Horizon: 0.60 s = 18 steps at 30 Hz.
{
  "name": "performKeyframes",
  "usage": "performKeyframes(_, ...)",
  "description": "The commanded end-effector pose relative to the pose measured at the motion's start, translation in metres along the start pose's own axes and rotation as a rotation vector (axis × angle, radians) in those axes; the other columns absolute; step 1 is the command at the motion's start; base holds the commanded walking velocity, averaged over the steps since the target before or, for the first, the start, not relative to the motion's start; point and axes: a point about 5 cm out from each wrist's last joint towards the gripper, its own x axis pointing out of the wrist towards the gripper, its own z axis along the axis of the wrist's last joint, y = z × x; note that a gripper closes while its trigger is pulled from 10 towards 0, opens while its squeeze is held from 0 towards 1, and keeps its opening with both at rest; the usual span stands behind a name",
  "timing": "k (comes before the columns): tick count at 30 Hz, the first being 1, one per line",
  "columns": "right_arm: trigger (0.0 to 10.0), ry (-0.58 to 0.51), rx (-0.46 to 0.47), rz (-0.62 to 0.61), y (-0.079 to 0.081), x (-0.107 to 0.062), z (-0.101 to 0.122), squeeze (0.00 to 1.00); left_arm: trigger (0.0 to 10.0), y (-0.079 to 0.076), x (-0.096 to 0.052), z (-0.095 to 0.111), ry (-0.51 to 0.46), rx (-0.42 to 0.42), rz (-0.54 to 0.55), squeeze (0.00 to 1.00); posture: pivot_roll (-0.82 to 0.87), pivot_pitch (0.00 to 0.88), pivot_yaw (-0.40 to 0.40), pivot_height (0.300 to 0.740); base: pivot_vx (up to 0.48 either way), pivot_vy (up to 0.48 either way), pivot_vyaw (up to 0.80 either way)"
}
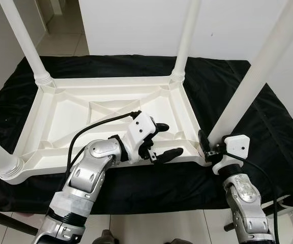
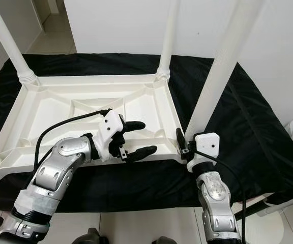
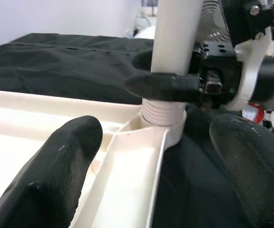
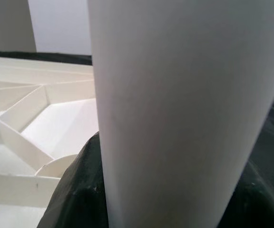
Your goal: Building children table
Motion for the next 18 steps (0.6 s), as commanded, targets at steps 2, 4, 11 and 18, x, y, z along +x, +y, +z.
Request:
performKeyframes(2, 10.0, 0.128, 0.001, 0.025, 0.007, -0.014, -0.028, 0.00, 10.0, 0.004, 0.004, 0.004, -0.012, 0.004, 0.088, 0.00, -0.01, 0.000, 0.008, 0.740, 0.000, 0.000, 0.00)
performKeyframes(4, 10.0, 0.128, 0.001, 0.025, 0.007, -0.014, -0.028, 0.00, 10.0, 0.004, 0.004, 0.004, -0.012, 0.004, 0.088, 0.00, -0.01, 0.000, 0.008, 0.740, 0.000, 0.000, 0.00)
performKeyframes(11, 10.0, 0.130, -0.045, 0.097, 0.012, -0.013, -0.032, 0.00, 10.0, 0.004, 0.007, 0.004, -0.006, 0.011, 0.081, 0.00, -0.02, 0.002, 0.017, 0.740, 0.000, 0.000, 0.00)
performKeyframes(18, 10.0, 0.148, 0.065, 0.058, 0.007, -0.003, -0.032, 0.00, 10.0, 0.006, 0.010, 0.007, -0.014, 0.019, 0.087, 0.00, -0.02, 0.002, 0.014, 0.740, 0.000, 0.000, 0.00)
